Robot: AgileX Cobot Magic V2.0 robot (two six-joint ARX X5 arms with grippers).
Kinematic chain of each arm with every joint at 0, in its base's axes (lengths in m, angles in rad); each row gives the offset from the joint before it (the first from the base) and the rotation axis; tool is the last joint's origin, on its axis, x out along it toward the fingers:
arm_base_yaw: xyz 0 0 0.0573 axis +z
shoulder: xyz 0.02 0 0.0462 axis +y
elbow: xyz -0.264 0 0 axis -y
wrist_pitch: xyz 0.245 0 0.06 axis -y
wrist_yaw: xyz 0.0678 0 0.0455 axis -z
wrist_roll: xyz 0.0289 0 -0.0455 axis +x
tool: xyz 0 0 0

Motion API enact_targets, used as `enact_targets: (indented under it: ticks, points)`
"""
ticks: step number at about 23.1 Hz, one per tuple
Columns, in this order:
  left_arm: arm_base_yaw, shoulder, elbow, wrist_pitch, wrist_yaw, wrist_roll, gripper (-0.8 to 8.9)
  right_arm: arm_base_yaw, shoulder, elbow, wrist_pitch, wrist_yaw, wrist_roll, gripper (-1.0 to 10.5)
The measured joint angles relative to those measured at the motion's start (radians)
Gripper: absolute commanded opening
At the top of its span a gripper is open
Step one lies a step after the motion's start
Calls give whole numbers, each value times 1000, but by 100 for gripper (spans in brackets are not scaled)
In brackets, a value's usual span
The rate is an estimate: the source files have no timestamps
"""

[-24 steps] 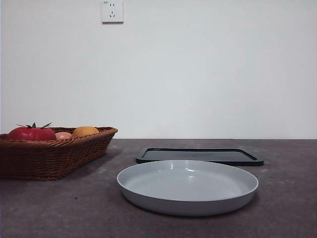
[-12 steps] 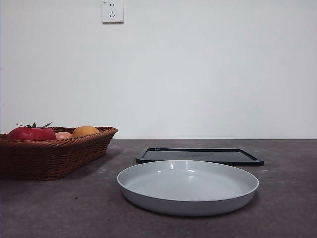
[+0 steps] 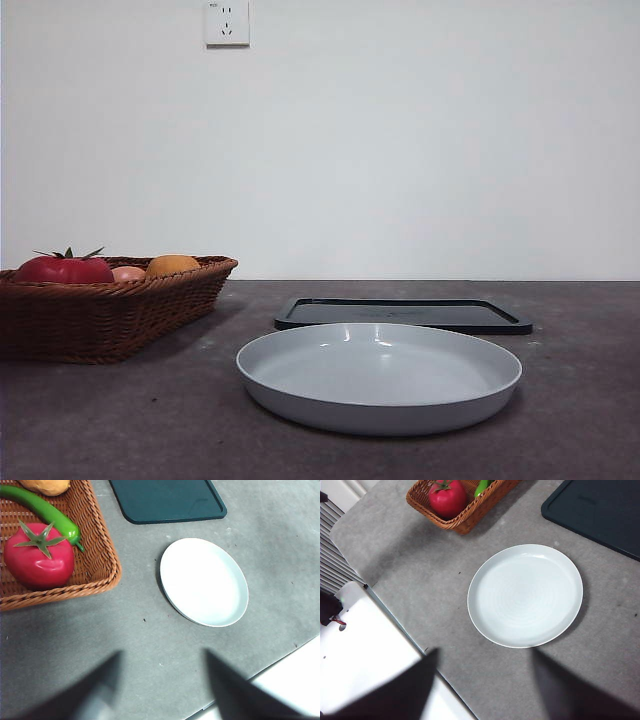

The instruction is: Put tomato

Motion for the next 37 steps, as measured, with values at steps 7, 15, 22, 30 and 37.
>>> enact_targets:
  ticks: [7, 15, 22, 30, 37]
  points:
    - [0, 11, 0, 36, -11, 0, 478, 0, 0, 0, 0, 0, 0, 443]
    - [-1, 106, 0, 175, -108, 2, 469, 0, 0, 0, 0, 0, 0, 443]
    - [-17, 267, 0, 357, -196, 39, 469, 0, 0, 0, 0, 0, 0, 443]
    - [-50, 456, 0, 521, -271, 93, 469, 0, 0, 0, 0, 0, 0, 443]
    - [-53, 599, 0, 587, -292, 125, 469, 0, 0, 0, 0, 0, 0, 443]
